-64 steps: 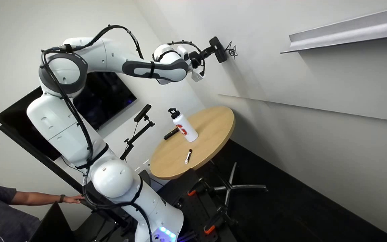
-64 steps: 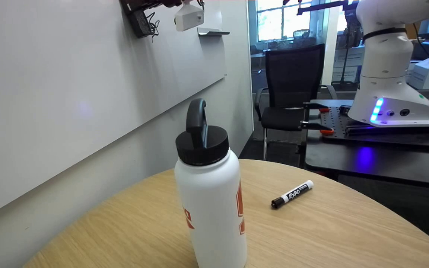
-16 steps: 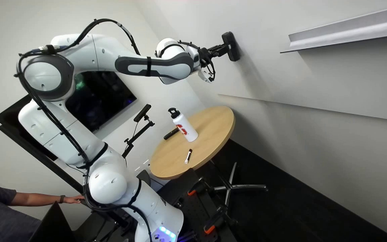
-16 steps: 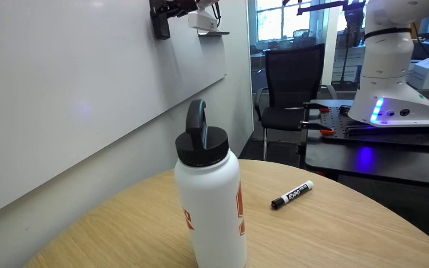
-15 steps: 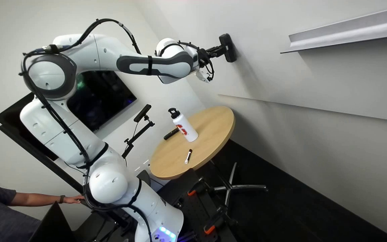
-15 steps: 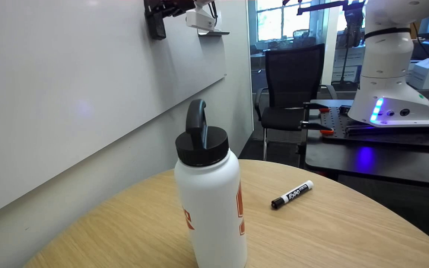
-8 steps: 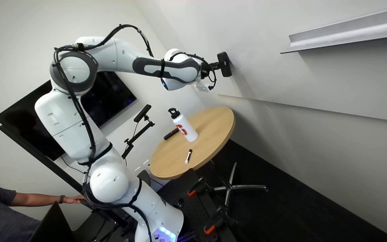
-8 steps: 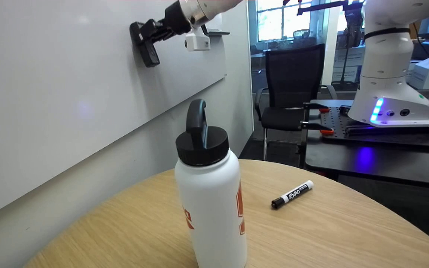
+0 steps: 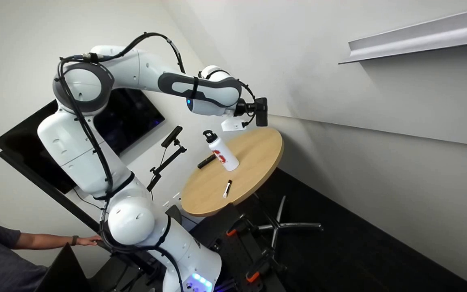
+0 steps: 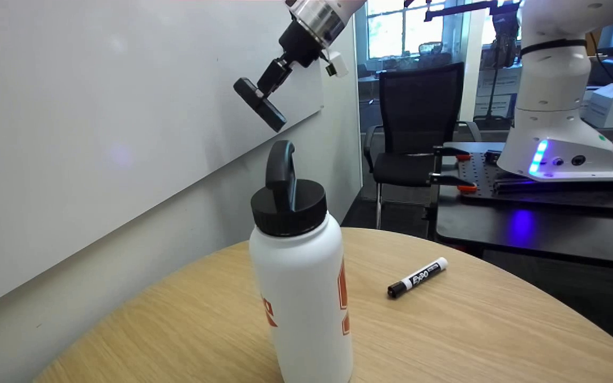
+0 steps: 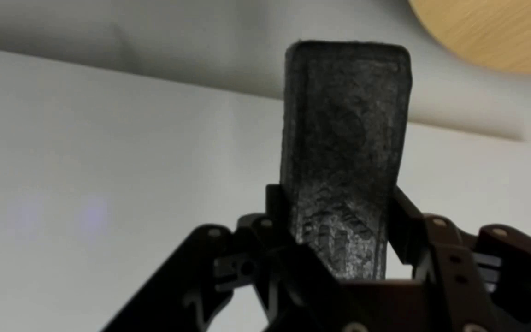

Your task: Pick up the duster and rub the white board

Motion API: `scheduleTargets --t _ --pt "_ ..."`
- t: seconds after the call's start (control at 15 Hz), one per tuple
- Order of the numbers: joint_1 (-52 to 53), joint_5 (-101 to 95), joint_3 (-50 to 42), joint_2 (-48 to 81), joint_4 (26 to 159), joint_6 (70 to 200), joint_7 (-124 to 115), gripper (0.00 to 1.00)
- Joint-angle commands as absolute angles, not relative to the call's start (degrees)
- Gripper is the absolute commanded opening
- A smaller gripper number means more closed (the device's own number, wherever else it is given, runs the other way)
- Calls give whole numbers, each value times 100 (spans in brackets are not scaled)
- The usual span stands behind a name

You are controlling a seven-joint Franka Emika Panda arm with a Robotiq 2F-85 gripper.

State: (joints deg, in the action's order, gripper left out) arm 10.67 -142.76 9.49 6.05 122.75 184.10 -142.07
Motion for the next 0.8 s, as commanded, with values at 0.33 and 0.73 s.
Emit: scheduleTargets --t 0.33,0.73 --pt "1074 -15001 308 216 12514 19762 -14022 55" --pt "1499 -14952 188 624 12649 19870 -13795 30"
